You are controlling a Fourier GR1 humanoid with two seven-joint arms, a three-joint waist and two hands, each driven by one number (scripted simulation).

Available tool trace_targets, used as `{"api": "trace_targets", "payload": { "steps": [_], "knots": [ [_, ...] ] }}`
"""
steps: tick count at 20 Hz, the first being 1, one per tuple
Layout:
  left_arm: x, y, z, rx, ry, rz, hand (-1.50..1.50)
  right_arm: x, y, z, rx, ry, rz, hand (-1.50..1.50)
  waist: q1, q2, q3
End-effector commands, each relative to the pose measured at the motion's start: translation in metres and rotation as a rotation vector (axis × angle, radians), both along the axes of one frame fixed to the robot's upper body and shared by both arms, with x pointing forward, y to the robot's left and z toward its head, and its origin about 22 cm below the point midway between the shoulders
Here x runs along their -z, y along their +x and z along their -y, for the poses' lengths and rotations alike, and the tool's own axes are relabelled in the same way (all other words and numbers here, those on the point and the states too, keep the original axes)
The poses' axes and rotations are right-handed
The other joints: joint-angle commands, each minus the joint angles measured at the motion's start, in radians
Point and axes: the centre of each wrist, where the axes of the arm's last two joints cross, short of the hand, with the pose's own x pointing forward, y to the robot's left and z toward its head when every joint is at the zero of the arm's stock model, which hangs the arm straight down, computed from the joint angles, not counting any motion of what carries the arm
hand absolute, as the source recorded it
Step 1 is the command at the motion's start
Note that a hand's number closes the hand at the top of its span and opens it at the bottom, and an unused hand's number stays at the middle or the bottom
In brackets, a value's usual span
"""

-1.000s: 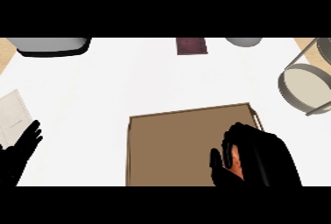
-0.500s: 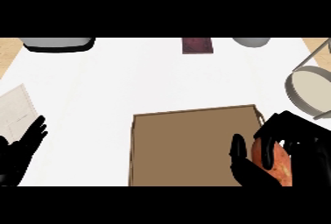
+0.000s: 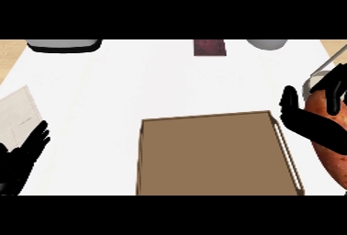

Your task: Pick the sweet potato from the tray and place it in the tiered basket

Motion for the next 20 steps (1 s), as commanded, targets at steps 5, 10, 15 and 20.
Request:
{"api": "trace_targets", "payload": {
  "steps": [5, 10, 15, 20],
  "knots": [
    [-0.012, 0.018, 0.006, 0.0, -0.023, 0.02, 0.0, -0.014, 0.065, 0.063, 0.037, 0.003, 0.053, 1.5, 0.0, 0.003, -0.008],
    [0.006, 0.014, 0.018, -0.002, -0.02, 0.024, 0.0, -0.01, 0.096, 0.098, -0.068, 0.229, 0.117, 1.5, 0.0, 0.005, -0.008],
    [0.012, 0.012, 0.008, -0.003, -0.036, 0.011, 0.0, -0.019, 0.143, 0.113, -0.058, 0.225, 0.124, 1.5, 0.013, 0.008, -0.009],
    [0.004, 0.01, 0.02, 0.03, -0.026, 0.017, 0.0, -0.03, 0.158, 0.155, -0.068, 0.259, 0.119, 1.5, 0.017, 0.008, -0.008]
  ]
}}
